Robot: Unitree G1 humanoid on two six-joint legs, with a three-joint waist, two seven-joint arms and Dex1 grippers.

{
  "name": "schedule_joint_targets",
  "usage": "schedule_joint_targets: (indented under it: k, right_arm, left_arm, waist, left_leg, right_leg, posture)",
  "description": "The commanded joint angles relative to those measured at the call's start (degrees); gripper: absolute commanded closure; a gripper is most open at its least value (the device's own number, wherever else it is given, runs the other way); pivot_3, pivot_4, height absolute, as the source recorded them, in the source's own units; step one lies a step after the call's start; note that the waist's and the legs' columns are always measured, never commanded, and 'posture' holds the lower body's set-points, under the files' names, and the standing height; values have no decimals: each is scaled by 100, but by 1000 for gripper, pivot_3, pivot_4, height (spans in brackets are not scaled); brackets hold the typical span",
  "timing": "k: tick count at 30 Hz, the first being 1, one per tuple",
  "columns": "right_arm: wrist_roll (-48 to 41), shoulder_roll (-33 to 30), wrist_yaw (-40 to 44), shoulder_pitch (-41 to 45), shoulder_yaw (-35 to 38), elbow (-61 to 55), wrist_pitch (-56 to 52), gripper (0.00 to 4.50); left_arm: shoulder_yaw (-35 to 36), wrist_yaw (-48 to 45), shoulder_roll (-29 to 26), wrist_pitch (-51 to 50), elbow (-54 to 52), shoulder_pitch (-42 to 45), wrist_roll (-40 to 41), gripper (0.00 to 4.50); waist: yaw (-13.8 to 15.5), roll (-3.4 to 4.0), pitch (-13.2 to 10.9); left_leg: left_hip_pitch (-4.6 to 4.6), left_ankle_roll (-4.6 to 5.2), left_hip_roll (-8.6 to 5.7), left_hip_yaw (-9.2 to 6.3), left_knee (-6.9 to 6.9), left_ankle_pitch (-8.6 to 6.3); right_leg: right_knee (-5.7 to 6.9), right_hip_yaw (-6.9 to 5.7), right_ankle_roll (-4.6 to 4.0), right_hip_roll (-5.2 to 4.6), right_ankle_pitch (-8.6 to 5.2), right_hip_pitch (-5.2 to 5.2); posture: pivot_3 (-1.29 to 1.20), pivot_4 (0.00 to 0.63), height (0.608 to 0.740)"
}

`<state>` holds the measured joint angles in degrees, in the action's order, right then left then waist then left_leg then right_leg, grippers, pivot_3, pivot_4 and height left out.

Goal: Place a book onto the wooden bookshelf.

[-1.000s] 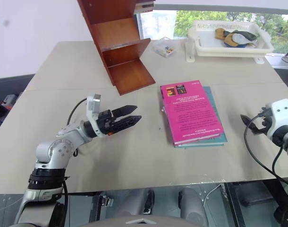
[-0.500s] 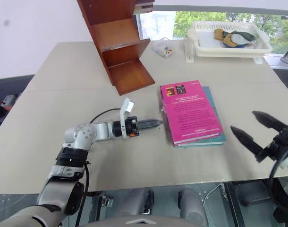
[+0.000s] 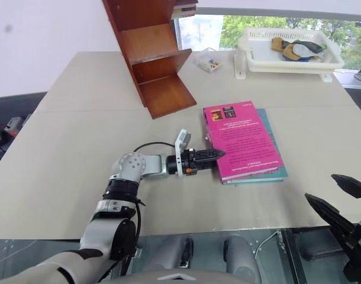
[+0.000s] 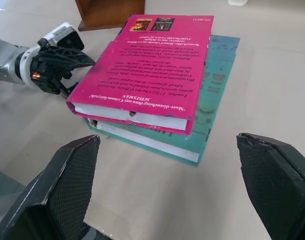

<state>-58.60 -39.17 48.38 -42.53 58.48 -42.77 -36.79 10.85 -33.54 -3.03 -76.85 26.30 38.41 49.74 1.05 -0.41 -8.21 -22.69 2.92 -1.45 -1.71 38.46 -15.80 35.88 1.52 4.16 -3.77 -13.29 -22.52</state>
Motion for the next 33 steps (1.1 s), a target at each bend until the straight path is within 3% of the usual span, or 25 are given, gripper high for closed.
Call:
schedule_joint_targets:
  k: [1, 16, 19, 22, 23, 27, 33]
  right_arm:
    - [6, -9, 14, -128, 226, -172, 143, 0]
    - [170, 112, -55, -321, 173, -233, 326, 0]
    - [162, 84, -67, -270, 157, -195, 338, 0]
    - [91, 72, -21, -253, 179, -207, 353, 0]
    - [93, 73, 4, -268, 188, -210, 361, 0]
    - [98, 33, 39, -247, 187, -158, 364, 0]
    - [142, -9, 54, -199, 112, -119, 370, 0]
  left_arm:
    - [389, 370, 135, -115, 335, 86, 41, 44]
    - [1221, 767, 198, -134, 1293, 598, 108, 44]
    - [1466, 923, 278, -126, 1519, 668, 166, 786]
    - [1671, 1059, 332, -108, 1649, 721, 225, 2118]
    - [1722, 1103, 341, -138, 1669, 725, 246, 2785]
    - [1725, 1121, 342, -284, 1627, 677, 233, 4379]
    - [1814, 1183, 307, -304, 1641, 676, 220, 4453]
  waist:
    - [1, -1, 2]
    - [-21, -3, 9]
    - [-16, -3, 10]
    - [-13, -4, 10]
    - [-12, -3, 10]
    - [-14, -2, 11]
    - [-14, -3, 11]
  left_leg:
    - [0, 0, -1, 1, 0, 0]
    - [8, -12, 6, 5, -1, 6]
    - [7, -12, 4, 5, -1, 6]
    - [7, -12, 4, 6, -1, 6]
    - [6, -12, 4, 5, -1, 6]
    - [7, -12, 3, 4, -1, 6]
    - [6, -13, 3, 5, -2, 6]
  right_leg:
    - [0, 1, 0, -1, 0, 0]
    - [1, 8, -9, 3, -5, 0]
    - [1, 9, -4, 1, -2, 0]
    - [1, 9, 0, -5, 0, 0]
    - [1, 8, 0, -15, 0, 0]
    - [1, 7, 0, -20, 0, 0]
    - [0, 7, 0, -20, 0, 0]
  posture:
    - [0, 150, 740]
    - [0, 150, 740]
    - [0, 150, 740]
    - [0, 150, 740]
    - [0, 150, 740]
    - [0, 150, 740]
    - [0, 150, 740]
